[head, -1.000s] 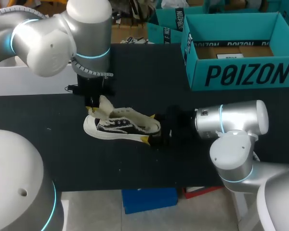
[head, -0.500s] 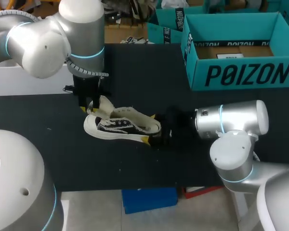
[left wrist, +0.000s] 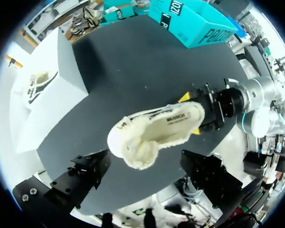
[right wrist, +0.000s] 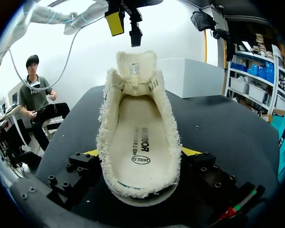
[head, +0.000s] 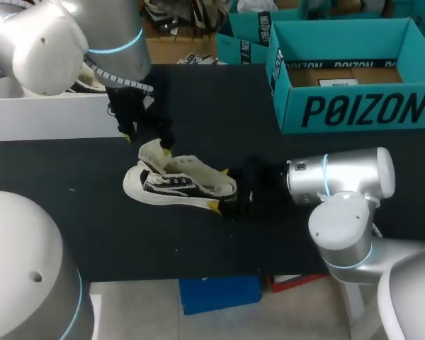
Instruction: Take the shoe out of the shoebox, open the shoe tongue, remove and reinsert the insole, then place the shoe into the shoebox
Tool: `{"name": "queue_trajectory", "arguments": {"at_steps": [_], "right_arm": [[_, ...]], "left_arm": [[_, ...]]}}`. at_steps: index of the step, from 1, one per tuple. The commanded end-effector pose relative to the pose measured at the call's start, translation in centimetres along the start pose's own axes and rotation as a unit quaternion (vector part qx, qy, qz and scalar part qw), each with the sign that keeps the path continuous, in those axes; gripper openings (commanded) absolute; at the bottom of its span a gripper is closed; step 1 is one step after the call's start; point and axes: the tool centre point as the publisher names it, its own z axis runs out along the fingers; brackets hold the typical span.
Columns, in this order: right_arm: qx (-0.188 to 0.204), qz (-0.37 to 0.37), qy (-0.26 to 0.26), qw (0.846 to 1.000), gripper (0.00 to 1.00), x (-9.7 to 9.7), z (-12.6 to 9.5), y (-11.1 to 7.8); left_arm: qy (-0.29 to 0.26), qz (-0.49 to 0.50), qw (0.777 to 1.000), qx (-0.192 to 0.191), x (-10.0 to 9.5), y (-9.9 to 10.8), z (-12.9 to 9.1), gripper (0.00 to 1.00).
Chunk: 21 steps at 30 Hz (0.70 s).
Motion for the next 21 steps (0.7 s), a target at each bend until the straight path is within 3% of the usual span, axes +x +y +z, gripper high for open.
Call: {"name": "queue_trajectory", "arguments": {"at_steps": [1, 2, 4, 5, 17, 19, 20, 21], "right_arm": [[-0.003, 0.001, -0.005, 1.000, 0.00, -0.2, 1.6, -0.9], [-0.003, 0.001, -0.005, 1.000, 0.00, -0.2, 1.6, -0.9], [-0.003, 0.001, -0.005, 1.000, 0.00, -0.2, 1.6, -0.9], [-0.003, 0.001, -0.005, 1.000, 0.00, -0.2, 1.6, -0.9], [-0.003, 0.001, -0.005, 1.000, 0.00, -0.2, 1.6, -0.9], [-0.003, 0.001, -0.005, 1.000, 0.00, -0.2, 1.6, -0.9], [-0.003, 0.001, -0.005, 1.000, 0.00, -0.2, 1.6, -0.9], [-0.003, 0.001, -0.005, 1.000, 0.00, -0.2, 1.6, -0.9]], "left_arm": [[0.078, 0.346, 0.935, -0.021, 1.2, 0.1, -1.4, 0.70], [0.083, 0.373, 0.924, -0.030, 1.6, 0.0, -1.4, 0.44], [0.086, 0.426, 0.899, -0.047, 2.3, -0.1, -1.4, 0.18], [0.094, 0.463, 0.879, -0.062, 2.6, -0.1, -1.3, 0.00], [0.180, 0.674, 0.701, -0.150, 2.2, -2.3, -1.0, 0.00], [0.184, 0.690, 0.683, -0.154, 2.0, -2.4, -0.8, 0.27], [0.184, 0.690, 0.683, -0.154, 2.0, -2.4, -0.8, 0.28], [0.184, 0.690, 0.683, -0.154, 2.0, -2.4, -0.8, 0.18]]}}
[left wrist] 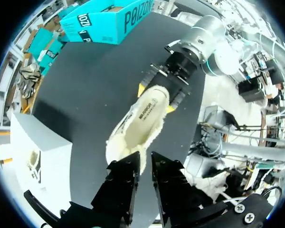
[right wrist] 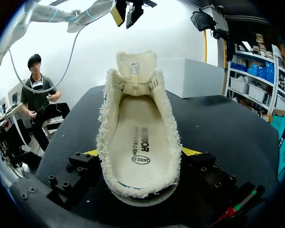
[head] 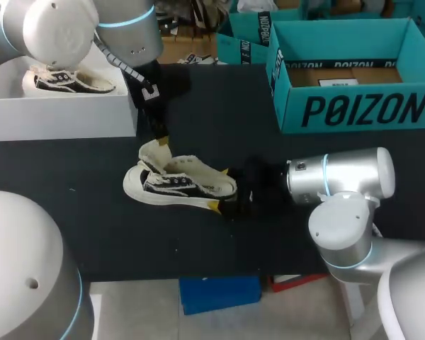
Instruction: Take the shoe out of the shoebox, open the shoe tongue, remove and reinsert the insole, then place the shoe into the shoebox
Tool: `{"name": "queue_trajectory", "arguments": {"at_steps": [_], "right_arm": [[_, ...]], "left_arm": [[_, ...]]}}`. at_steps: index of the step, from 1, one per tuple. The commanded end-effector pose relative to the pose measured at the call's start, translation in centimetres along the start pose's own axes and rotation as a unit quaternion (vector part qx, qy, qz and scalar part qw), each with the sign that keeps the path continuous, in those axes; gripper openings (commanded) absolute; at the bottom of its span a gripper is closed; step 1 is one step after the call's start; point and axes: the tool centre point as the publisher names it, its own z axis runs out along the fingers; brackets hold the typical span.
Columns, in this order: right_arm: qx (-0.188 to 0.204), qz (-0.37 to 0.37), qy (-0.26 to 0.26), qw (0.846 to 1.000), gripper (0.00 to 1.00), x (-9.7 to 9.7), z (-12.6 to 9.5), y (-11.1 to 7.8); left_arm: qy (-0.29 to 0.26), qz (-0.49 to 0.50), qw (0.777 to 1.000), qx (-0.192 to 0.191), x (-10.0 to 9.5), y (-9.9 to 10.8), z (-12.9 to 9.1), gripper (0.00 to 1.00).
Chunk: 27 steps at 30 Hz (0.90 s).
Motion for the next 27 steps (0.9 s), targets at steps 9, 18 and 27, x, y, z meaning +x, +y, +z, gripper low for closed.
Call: {"name": "queue_trajectory", "arguments": {"at_steps": [9, 18, 27], "right_arm": [[-0.003, 0.001, -0.005, 1.000, 0.00, -0.2, 1.6, -0.9], [-0.003, 0.001, -0.005, 1.000, 0.00, -0.2, 1.6, -0.9], [-0.003, 0.001, -0.005, 1.000, 0.00, -0.2, 1.6, -0.9]], "left_arm": [[0.150, 0.426, 0.886, -0.105, -1.0, -0.8, 0.2, 0.00], [0.150, 0.426, 0.886, -0.105, -1.0, -0.8, 0.2, 0.00], [0.127, 0.377, 0.912, -0.102, -0.4, -2.1, 1.5, 0.00]]}}
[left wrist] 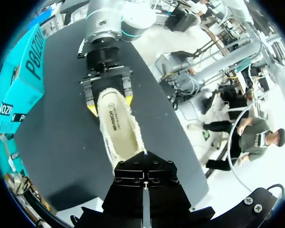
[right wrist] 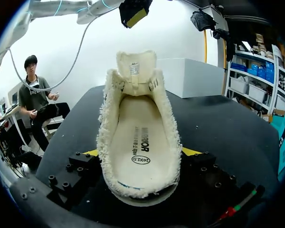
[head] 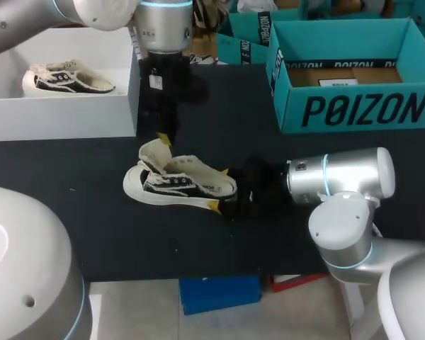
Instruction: Take the shoe out of the shoebox, open the shoe tongue, remove and reinsert the insole, then place the shoe into the shoebox
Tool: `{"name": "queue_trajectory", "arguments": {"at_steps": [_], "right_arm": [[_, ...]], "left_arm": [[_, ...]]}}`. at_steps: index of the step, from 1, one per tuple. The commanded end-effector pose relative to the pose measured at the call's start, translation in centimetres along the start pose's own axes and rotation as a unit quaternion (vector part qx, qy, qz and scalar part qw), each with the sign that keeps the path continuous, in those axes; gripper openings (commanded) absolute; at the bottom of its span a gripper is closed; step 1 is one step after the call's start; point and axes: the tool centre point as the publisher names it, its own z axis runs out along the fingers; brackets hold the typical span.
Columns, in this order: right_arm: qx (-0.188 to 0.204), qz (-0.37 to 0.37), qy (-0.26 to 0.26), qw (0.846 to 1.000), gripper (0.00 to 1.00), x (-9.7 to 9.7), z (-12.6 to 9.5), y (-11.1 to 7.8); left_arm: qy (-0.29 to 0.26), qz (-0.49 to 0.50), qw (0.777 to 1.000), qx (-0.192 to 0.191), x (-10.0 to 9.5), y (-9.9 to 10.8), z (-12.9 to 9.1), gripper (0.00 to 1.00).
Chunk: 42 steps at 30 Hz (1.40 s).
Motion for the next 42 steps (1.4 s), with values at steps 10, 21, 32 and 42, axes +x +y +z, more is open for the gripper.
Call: {"name": "queue_trajectory", "arguments": {"at_steps": [10, 21, 32, 42], "right_arm": [[-0.003, 0.001, -0.005, 1.000, 0.00, -0.2, 1.6, -0.9], [-0.003, 0.001, -0.005, 1.000, 0.00, -0.2, 1.6, -0.9], [-0.003, 0.001, -0.005, 1.000, 0.00, -0.2, 1.6, -0.9], [-0.003, 0.001, -0.005, 1.000, 0.00, -0.2, 1.6, -0.9]], "left_arm": [[0.028, -0.097, 0.994, 0.036, -1.4, -1.0, 4.1, 0.00], [0.028, -0.097, 0.994, 0.036, -1.4, -1.0, 4.1, 0.00], [0.038, -0.096, 0.994, 0.046, -2.3, -1.2, 4.9, 0.00], [0.042, -0.098, 0.992, 0.062, -3.3, -1.7, 6.2, 0.00]]}}
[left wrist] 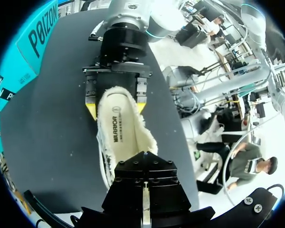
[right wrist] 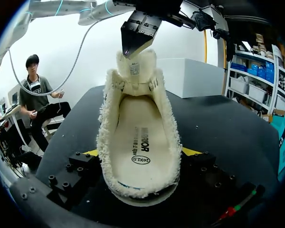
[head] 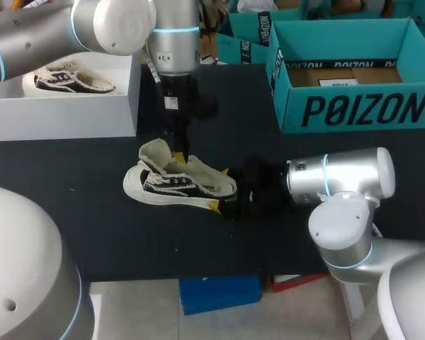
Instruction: Take the shoe out of the shoebox, open the shoe tongue, remove and reinsert the insole, then place the shoe into the shoebox
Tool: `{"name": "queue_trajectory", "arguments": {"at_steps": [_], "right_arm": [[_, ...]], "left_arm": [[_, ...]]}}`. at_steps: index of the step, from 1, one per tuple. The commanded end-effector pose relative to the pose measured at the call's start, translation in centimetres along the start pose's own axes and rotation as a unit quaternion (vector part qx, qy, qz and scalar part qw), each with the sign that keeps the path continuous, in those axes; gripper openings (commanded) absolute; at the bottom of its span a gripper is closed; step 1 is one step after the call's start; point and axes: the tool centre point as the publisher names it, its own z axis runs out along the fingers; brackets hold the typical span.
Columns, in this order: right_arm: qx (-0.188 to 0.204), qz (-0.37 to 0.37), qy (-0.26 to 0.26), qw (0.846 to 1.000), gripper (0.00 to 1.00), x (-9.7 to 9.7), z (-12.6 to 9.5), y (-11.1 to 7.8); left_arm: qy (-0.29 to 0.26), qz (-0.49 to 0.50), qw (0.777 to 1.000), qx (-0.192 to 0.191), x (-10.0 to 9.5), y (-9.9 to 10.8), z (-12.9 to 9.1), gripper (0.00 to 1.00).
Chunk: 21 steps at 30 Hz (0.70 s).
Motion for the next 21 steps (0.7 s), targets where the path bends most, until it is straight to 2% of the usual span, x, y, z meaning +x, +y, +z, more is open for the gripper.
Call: {"name": "queue_trajectory", "arguments": {"at_steps": [1, 21], "right_arm": [[-0.003, 0.000, -0.005, 1.000, 0.00, -0.2, 1.6, -0.9], [-0.003, 0.000, -0.005, 1.000, 0.00, -0.2, 1.6, -0.9]], "left_arm": [[0.005, 0.001, 1.000, 0.001, -0.7, -0.3, 0.9, 0.00], [0.033, 0.006, 0.999, -0.016, -1.2, -1.4, 5.7, 0.00]]}}
